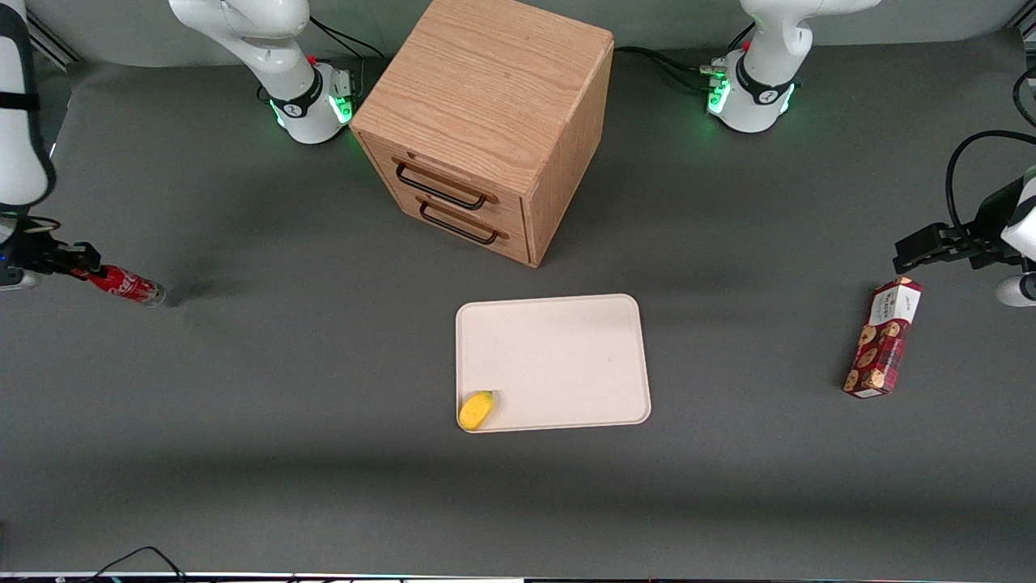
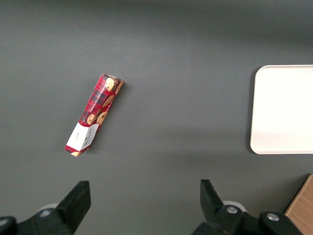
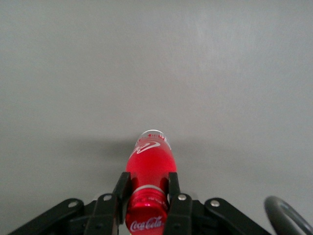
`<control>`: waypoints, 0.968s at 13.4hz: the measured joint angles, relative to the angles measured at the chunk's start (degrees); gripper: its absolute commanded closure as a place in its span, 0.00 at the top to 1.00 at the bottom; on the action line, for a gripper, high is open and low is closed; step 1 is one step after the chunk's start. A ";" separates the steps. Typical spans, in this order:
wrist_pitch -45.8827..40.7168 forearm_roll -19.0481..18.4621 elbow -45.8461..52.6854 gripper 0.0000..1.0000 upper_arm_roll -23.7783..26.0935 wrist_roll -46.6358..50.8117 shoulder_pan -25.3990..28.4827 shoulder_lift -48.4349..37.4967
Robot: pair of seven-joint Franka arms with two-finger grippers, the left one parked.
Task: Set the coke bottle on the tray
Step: 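Lift the bottle and carry it toward the white tray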
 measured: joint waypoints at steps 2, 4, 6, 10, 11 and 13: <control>-10.64 -2.29 8.97 0.00 4.68 7.60 -0.04 -1.05; -19.14 -2.85 17.06 0.00 11.92 18.30 0.09 -1.40; -25.27 -3.03 23.46 0.00 20.57 31.13 0.37 -1.12; -29.62 -3.29 33.70 0.00 37.98 60.09 1.53 4.43; -29.56 -3.36 36.15 0.00 40.79 65.97 2.94 6.87; -29.41 -4.16 41.83 0.00 42.50 75.58 8.90 12.44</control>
